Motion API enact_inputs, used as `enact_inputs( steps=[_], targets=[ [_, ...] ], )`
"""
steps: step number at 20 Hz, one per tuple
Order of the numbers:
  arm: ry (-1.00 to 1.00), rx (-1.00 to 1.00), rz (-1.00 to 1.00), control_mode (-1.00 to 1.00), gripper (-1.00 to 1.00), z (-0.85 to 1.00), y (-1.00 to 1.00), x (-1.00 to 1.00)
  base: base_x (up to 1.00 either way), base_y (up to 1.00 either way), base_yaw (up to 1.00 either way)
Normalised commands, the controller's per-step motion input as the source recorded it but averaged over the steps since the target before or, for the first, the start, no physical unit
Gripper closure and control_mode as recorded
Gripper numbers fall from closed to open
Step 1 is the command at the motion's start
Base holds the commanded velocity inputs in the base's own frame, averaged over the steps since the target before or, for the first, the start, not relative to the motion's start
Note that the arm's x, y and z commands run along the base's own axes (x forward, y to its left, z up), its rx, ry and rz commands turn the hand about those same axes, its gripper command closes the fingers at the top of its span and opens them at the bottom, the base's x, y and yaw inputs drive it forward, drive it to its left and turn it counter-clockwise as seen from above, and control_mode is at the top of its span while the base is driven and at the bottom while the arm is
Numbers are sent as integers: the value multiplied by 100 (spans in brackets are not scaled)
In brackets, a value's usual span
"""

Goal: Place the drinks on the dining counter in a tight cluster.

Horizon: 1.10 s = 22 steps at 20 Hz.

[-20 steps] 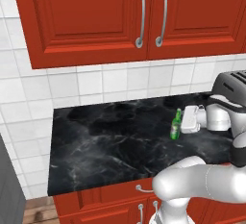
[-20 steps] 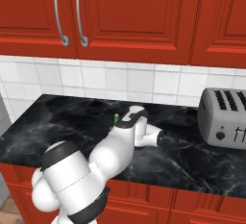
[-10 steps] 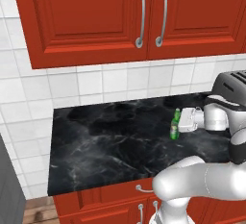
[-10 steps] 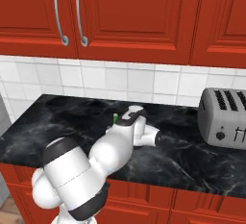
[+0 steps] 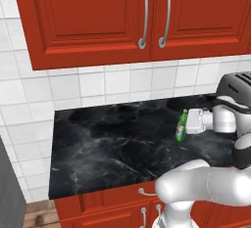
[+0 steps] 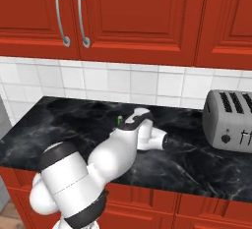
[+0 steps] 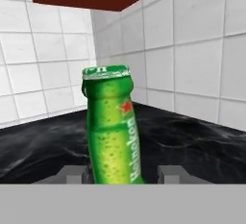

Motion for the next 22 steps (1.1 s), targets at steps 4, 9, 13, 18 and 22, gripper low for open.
enact_inputs(
  steps=[4, 9, 13, 18, 22],
  targets=[
    [-8, 0, 0, -100, 100, 39, 2, -40, 0, 0, 0],
    [-3, -1, 0, -100, 100, 37, 7, -32, 0, 0, 0],
    [0, -3, 0, -100, 100, 33, 12, -26, 0, 0, 0],
    [-2, -2, 2, -100, 100, 26, 7, -22, 0, 0, 0],
    [0, -4, -1, -100, 100, 10, 9, -8, 0, 0, 0]
  ],
)
